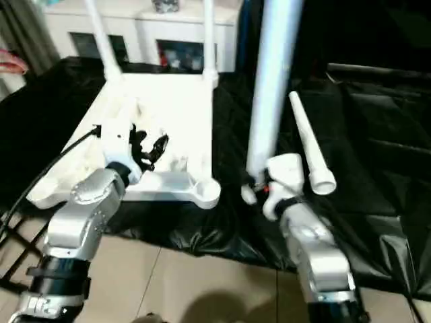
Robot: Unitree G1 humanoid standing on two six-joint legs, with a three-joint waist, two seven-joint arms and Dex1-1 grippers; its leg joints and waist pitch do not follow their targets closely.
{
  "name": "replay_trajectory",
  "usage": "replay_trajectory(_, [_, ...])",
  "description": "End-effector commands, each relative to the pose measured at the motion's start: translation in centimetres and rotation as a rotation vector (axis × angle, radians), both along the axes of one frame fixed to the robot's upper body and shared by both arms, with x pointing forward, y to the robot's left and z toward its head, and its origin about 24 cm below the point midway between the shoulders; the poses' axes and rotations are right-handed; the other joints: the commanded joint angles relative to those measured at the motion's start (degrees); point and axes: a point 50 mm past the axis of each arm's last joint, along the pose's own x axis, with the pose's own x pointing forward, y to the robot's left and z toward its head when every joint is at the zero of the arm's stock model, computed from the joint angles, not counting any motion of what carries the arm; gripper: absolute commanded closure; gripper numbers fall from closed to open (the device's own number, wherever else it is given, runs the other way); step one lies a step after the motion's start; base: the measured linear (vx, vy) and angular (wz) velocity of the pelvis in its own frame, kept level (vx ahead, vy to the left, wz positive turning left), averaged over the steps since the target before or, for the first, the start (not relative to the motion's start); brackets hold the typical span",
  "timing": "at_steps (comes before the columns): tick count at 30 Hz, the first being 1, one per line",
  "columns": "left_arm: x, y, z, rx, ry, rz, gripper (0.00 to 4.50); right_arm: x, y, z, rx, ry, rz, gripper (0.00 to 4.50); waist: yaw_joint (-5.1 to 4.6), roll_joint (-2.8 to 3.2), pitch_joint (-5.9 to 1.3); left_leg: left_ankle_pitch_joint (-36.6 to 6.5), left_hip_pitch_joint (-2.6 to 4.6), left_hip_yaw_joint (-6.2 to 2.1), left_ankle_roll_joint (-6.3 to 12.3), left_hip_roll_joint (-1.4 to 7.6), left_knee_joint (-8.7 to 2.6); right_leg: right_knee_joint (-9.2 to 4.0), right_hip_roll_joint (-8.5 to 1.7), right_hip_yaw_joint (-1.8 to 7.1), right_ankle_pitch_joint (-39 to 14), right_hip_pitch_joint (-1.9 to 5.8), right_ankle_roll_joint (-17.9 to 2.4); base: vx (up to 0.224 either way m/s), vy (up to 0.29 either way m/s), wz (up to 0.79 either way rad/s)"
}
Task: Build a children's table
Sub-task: Pick table leg
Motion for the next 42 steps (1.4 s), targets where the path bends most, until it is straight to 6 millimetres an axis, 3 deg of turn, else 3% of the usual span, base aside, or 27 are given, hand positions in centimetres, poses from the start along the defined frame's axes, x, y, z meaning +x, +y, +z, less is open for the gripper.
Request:
replay_trajectory(1, [0.0, 0.4, 0.3, 0.001, -0.003, 0.005, 1.50, -0.1, 0.4, 0.6, -0.021, -0.036, 0.023, 2.62, 0.20, -0.92, -1.08, -9.8, 2.76, 2.41, 2.18, 1.81, 3.36, -14.71, -13.89, 1.28, -51.3, 2.84, 9.6, -0.046, 0.007, 0.40])
replay_trajectory(2, [0.0, 0.4, 0.3, 0.003, -0.002, 0.004, 1.50, -0.1, 0.4, 0.6, -0.025, -0.039, 0.026, 2.62, -0.67, -0.22, -0.68, -12.2, 3.94, 3.23, 2.27, 2.31, 2.64, -15.06, -12.17, -0.62, -52.4, 2.83, 11.9, -0.046, 0.007, 0.40])
replay_trajectory(3, [0.0, 0.3, 0.3, 0.009, 0.003, -0.001, 1.50, -0.2, 0.3, 0.5, 0.000, -0.032, 0.010, 2.62, -1.51, 1.81, -1.62, -20.3, 5.86, 2.84, 1.54, 5.39, -1.33, -13.62, -8.69, -1.78, -44.7, 4.30, 14.5, 0.000, 0.051, 0.21])
replay_trajectory(4, [0.0, 0.4, 0.2, 0.010, 0.005, -0.003, 1.50, -0.2, 0.2, 0.5, 0.002, -0.032, 0.003, 2.62, -0.65, 2.81, -2.72, -30.8, 5.66, -3.25, 2.95, 16.18, -8.78, -3.28, -6.88, 1.23, -22.6, 6.27, 10.7, 0.045, 0.044, 0.20])
replay_trajectory(5, [0.0, 0.4, 0.2, 0.011, 0.006, -0.004, 1.50, -0.1, 0.2, 0.5, 0.001, -0.033, 0.000, 2.62, -1.87, 3.21, -2.57, -35.1, 8.10, -1.76, -0.24, 15.37, -10.54, 0.10, -5.89, 4.68, -2.9, 0.85, 4.6, 0.045, 0.044, 0.20])
replay_trajectory(6, [-0.1, 0.4, 0.1, 0.014, 0.012, -0.007, 1.50, -0.1, 0.1, 0.5, -0.009, -0.039, -0.009, 2.62, -2.89, 0.79, -2.62, -28.2, 8.48, 0.08, 0.03, 9.94, -7.67, -1.79, -7.18, 7.23, 2.1, -0.63, 0.9, 0.069, 0.019, 0.26])
replay_trajectory(7, [-0.1, 0.4, 0.0, 0.017, 0.015, -0.008, 1.50, -0.1, 0.0, 0.5, -0.013, -0.043, -0.015, 2.62, -1.90, 0.14, -3.09, -20.3, 5.95, 1.81, -1.13, 6.98, -5.90, -3.41, -8.86, 9.04, 5.9, 1.24, -2.4, 0.000, 0.000, 0.00])
replay_trajectory(8, [-0.1, 0.5, 0.0, 0.021, 0.018, -0.010, 1.50, -0.1, 0.0, 0.5, -0.013, -0.043, -0.022, 2.62, -1.27, -0.90, -3.05, -11.1, 2.84, 2.91, -0.26, 5.16, -4.99, -3.75, -9.61, 10.66, 9.7, 3.46, -3.8, 0.000, 0.000, 0.00])
replay_trajectory(9, [-0.1, 0.5, -0.1, 0.026, 0.020, -0.014, 1.50, -0.1, -0.1, 0.4, -0.014, -0.044, -0.029, 2.62, -0.46, -1.48, -4.73, 6.4, 0.32, 2.22, 2.92, 4.40, -3.55, -1.39, -9.89, 11.31, 26.5, 5.81, -3.2, 0.000, 0.000, 0.00])
replay_trajectory(10, [-0.1, 0.5, -0.1, 0.030, 0.021, -0.017, 1.50, -0.1, -0.2, 0.4, -0.016, -0.046, -0.039, 2.62, -0.17, -1.10, -5.81, 15.9, 0.40, 2.05, 4.75, 4.18, -3.06, 0.27, -7.74, 10.20, 40.5, 4.58, -3.2, 0.000, 0.000, 0.00])
replay_trajectory(11, [-0.1, 0.6, -0.1, 0.030, 0.022, -0.019, 1.50, 0.0, -0.3, 0.5, -0.014, -0.049, -0.057, 2.62, -0.19, -1.22, -5.97, 16.8, 0.10, 1.99, 4.92, 4.01, -2.98, 0.53, -7.34, 9.97, 42.3, 4.64, -3.3, 0.000, 0.000, 0.00])
replay_trajectory(13, [-0.1, 0.7, -0.2, 0.033, 0.025, -0.022, 1.50, 0.2, -0.6, 0.5, -0.007, -0.055, -0.098, 2.62, -0.18, -0.65, -5.91, 16.6, -0.03, 1.83, 5.34, 4.43, -2.84, 0.45, -7.01, 9.64, 40.2, 3.70, -5.1, 0.000, 0.000, 0.00])
replay_trajectory(14, [0.0, 0.9, -0.2, 0.034, 0.025, -0.023, 1.50, 0.2, -0.8, 0.5, -0.002, -0.056, -0.115, 2.62, -0.18, -0.42, -5.57, 13.7, 0.22, 1.83, 5.84, 4.97, -2.99, -0.12, -7.00, 9.48, 33.5, 2.98, -7.0, 0.000, 0.000, 0.00])
replay_trajectory(17, [-0.1, 1.0, -0.2, 0.034, 0.028, -0.039, 1.50, 0.4, -1.0, 0.7, 0.011, -0.067, -0.132, 2.62, -0.16, -0.19, -4.58, 5.8, 0.23, 1.88, 6.64, 6.02, -3.81, -1.58, -7.65, 9.58, 14.0, 2.71, -9.9, 0.000, 0.000, 0.00])
replay_trajectory(21, [0.0, 1.0, -0.3, 0.042, 0.035, -0.070, 1.50, 0.5, -1.3, 1.0, 0.016, -0.076, -0.138, 2.62, -0.07, -0.19, -4.05, 0.7, 0.55, 2.11, 5.54, 6.34, -4.39, -2.54, -7.80, 9.84, 5.0, 2.36, -9.7, -0.040, 0.006, 0.03])
replay_trajectory(22, [0.2, 1.1, -0.3, 0.051, 0.031, -0.078, 1.50, 0.7, -1.4, 1.1, 0.010, -0.078, -0.142, 2.62, -0.17, -0.21, -3.75, -3.1, 0.51, 2.15, 3.65, 6.39, -4.93, -3.20, -7.88, 9.87, -0.3, 2.34, -8.5, -0.053, 0.007, 0.01])
replay_trajectory(26, [0.4, 1.2, -0.3, 0.043, 0.038, -0.071, 1.50, 0.8, -1.6, 1.2, 0.005, -0.087, -0.144, 2.62, -0.33, -0.17, -3.76, -5.8, 0.48, 2.13, 1.66, 6.31, -5.42, -3.78, -7.88, 9.85, -3.7, 2.37, -6.9, -0.013, 0.002, 0.00])
replay_trajectory(31, [0.3, 0.8, -0.5, 0.000, 0.044, -0.079, 1.50, 0.7, -1.1, 1.5, 0.027, -0.091, -0.103, 2.62, -0.34, -0.18, -3.90, -6.1, 0.40, 2.30, 1.68, 6.31, -5.88, -4.29, -7.85, 9.75, -3.7, 2.22, -6.4, 0.000, 0.000, 0.00])
replay_trajectory(32, [0.3, 0.7, -0.5, -0.001, 0.044, -0.079, 1.50, 0.7, -1.0, 1.5, 0.029, -0.091, -0.102, 2.62, -0.48, 0.37, -4.18, -6.8, 2.22, 3.88, -0.73, 6.81, -5.05, -5.40, -6.76, 11.06, -5.5, 0.64, -5.1, 0.000, 0.000, 0.00])
replay_trajectory(33, [0.3, 0.7, -0.5, -0.002, 0.043, -0.079, 1.50, 0.7, -1.0, 1.5, 0.033, -0.091, -0.103, 2.62, -0.48, -0.45, -3.67, -9.0, 2.04, 4.57, -4.29, 6.11, -5.48, -5.31, -5.60, 11.25, -7.7, 0.60, -4.2, -0.015, 0.008, -0.21])
replay_trajectory(34, [0.3, 0.7, -0.5, -0.006, 0.041, -0.079, 1.50, 0.7, -1.0, 1.5, 0.035, -0.092, -0.106, 2.62, -0.23, 0.17, -3.85, -12.5, 3.92, 6.19, -7.66, 6.00, -4.82, -6.48, -3.69, 12.27, -12.4, -1.23, -1.3, -0.030, 0.006, -0.39])
replay_trajectory(35, [0.2, 0.6, -0.5, -0.013, 0.038, -0.079, 1.50, 0.7, -1.0, 1.4, 0.034, -0.092, -0.106, 2.62, -0.74, -0.27, -3.27, -19.9, 6.21, 6.71, -9.81, 5.48, -4.74, -6.96, -1.97, 12.08, -18.6, -2.70, 0.0, -0.030, 0.006, -0.39])
replay_trajectory(36, [0.2, 0.6, -0.5, -0.017, 0.036, -0.079, 1.50, 0.7, -0.9, 1.4, 0.034, -0.090, -0.107, 2.62, -0.60, -0.42, -3.03, -22.5, 6.35, 6.51, -9.43, 5.26, -5.25, -6.88, -1.63, 12.01, -20.9, -2.24, 0.4, -0.015, 0.012, -0.45])
replay_trajectory(37, [0.2, 0.6, -0.5, -0.019, 0.035, -0.078, 1.50, 0.7, -0.9, 1.4, 0.032, -0.092, -0.106, 2.62, -0.33, -1.55, -2.50, -23.9, 3.22, 4.78, -5.70, 4.79, -7.07, -6.08, -3.74, 11.73, -22.7, 1.05, 0.9, 0.033, 0.021, -0.36])
replay_trajectory(38, [0.2, 0.6, -0.5, -0.019, 0.035, -0.076, 1.50, 0.7, -0.8, 1.3, 0.035, -0.092, -0.105, 2.62, -0.52, -0.83, -3.02, -22.2, 2.54, 4.43, -4.14, 5.17, -7.72, -6.23, -4.53, 12.39, -22.9, 2.13, 1.2, 0.033, 0.021, -0.36])
replay_trajectory(39, [0.2, 0.6, -0.5, -0.018, 0.035, -0.076, 1.50, 0.7, -0.8, 1.3, 0.035, -0.092, -0.104, 2.62, -1.05, -0.88, -3.09, -22.7, 3.29, 4.13, -2.18, 5.20, -7.82, -6.94, -5.32, 12.18, -27.4, 2.42, 1.8, 0.044, 0.014, -0.18])
replay_trajectory(42, [0.0, 0.7, -0.5, -0.019, 0.034, -0.072, 1.50, 0.7, -0.7, 1.3, 0.036, -0.092, -0.100, 2.62, -1.99, -1.00, -3.38, -17.9, 3.31, 4.34, 1.72, 4.49, -7.93, -8.18, -5.25, 11.63, -26.8, 4.58, -1.6, 0.054, 0.006, -0.10])
